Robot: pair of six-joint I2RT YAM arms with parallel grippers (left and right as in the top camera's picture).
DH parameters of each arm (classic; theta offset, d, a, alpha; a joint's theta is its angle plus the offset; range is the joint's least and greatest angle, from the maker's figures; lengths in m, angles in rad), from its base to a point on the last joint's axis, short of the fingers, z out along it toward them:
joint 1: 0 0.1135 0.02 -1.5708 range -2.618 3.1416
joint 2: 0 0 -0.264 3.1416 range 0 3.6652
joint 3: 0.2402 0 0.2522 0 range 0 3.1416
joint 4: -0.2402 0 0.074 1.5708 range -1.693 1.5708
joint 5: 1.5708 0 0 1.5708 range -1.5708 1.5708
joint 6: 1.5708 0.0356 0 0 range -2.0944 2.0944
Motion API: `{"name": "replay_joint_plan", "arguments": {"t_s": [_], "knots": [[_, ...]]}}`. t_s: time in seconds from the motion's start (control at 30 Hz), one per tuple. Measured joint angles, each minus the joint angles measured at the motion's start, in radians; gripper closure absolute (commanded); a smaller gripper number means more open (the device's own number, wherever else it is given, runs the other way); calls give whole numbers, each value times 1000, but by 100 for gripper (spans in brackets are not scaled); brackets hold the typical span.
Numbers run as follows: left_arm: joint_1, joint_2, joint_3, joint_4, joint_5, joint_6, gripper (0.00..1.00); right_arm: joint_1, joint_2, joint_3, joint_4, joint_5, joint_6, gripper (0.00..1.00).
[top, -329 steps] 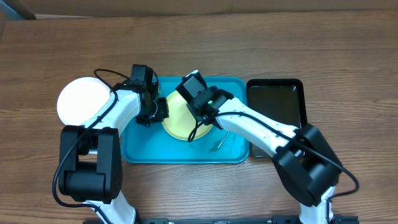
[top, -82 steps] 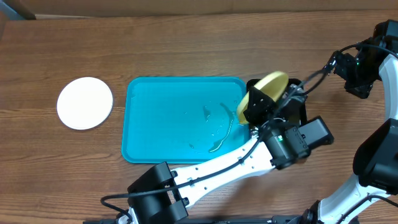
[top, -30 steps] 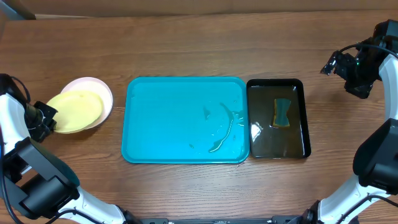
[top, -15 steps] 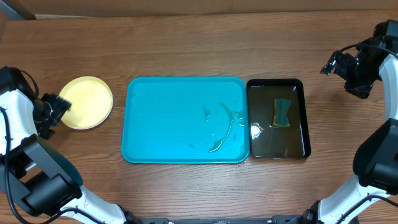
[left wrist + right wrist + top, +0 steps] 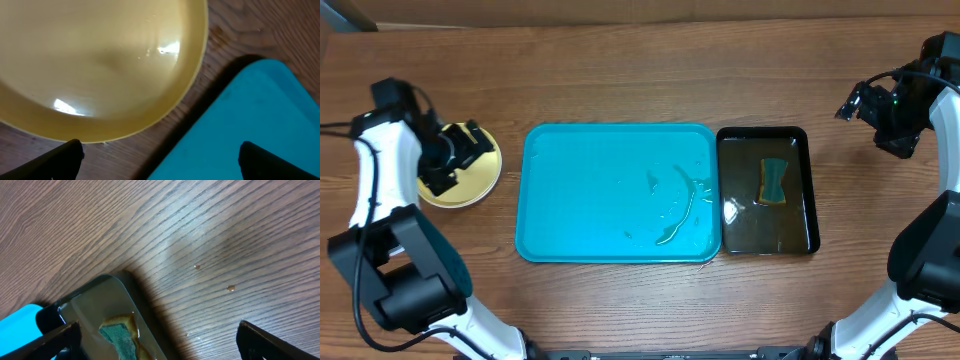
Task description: Clean dirty plates on tray and stack at the side
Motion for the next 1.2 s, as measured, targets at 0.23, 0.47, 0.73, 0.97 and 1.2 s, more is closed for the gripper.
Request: {"name": "replay_joint_plan", "arguments": {"t_s": [0.23, 0.47, 0.73, 0.97, 1.2], "knots": [[-53, 0, 0, 0, 5, 3, 0, 0, 0, 0, 0, 0, 0, 0], [-56, 0, 0, 0, 5, 3, 0, 0, 0, 0, 0, 0, 0, 0], [-56, 0, 0, 0, 5, 4, 0, 0, 0, 0, 0, 0, 0, 0], [-56, 0, 0, 0, 5, 4, 0, 22, -17, -1, 0, 1, 0, 0], [-56, 0, 0, 0, 5, 4, 0, 171, -290, -4, 4, 2, 0, 0]]}}
